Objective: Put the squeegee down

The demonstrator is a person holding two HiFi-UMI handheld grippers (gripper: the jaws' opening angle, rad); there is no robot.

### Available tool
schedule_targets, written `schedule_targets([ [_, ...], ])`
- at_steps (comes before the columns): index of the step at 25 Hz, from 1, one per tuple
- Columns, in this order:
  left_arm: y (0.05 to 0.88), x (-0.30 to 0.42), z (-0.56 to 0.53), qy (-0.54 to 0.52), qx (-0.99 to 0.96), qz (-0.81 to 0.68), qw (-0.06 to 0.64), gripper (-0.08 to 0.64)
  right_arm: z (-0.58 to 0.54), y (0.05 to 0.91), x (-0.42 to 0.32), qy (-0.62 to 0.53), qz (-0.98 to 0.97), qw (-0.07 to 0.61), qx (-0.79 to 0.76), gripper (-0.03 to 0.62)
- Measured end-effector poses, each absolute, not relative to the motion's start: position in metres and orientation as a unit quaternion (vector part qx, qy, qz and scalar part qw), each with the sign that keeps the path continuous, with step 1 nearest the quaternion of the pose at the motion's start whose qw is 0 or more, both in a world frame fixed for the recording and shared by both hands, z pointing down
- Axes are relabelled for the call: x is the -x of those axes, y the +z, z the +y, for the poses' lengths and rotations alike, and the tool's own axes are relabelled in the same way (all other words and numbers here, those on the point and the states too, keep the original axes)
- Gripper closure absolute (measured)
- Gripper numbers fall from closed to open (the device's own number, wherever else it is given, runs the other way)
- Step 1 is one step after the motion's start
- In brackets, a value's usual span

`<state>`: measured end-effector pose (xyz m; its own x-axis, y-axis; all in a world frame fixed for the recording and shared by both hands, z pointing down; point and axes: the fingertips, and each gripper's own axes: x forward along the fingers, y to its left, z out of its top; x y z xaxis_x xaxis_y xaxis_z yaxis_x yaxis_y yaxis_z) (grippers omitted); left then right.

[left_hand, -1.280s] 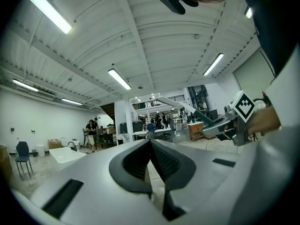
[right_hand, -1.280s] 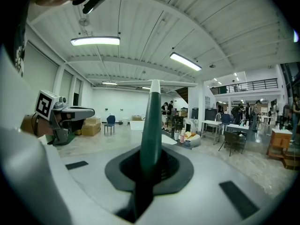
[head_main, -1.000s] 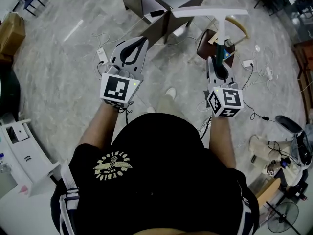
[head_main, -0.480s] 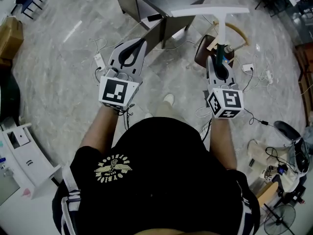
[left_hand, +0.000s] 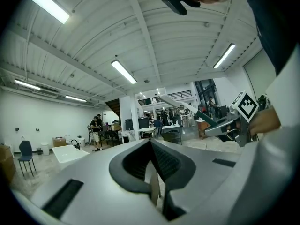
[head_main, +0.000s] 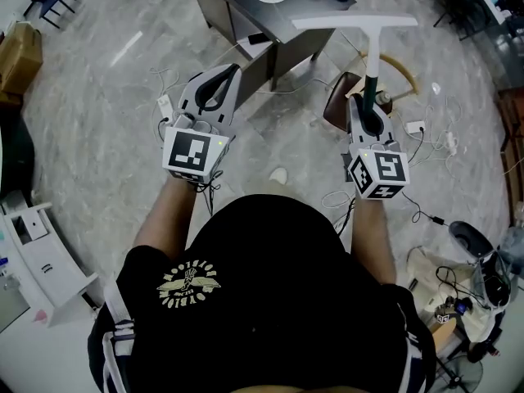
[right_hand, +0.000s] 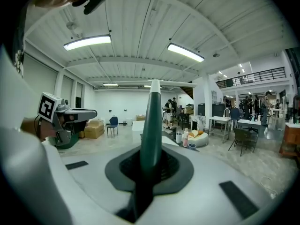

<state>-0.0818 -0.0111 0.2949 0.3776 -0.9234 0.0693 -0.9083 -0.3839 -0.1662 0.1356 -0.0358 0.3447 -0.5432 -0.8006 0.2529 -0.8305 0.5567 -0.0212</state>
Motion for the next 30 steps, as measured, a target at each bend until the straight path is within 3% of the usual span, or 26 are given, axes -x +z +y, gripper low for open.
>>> schedule_targets([
  [14,0.298,0.034,-0.064,-0.079,0.814,0.572,0.058,0.537,-0.101,0.355,-0.178,0.064,-0.890,0.110,-0.438,0.552],
  [30,0.309,0.056,-0.106,-0.107,0.815,0.566,0.063,0.537,-0.135,0.370,-0.144,0.078,-0.893,0.114,-0.429,0.553],
])
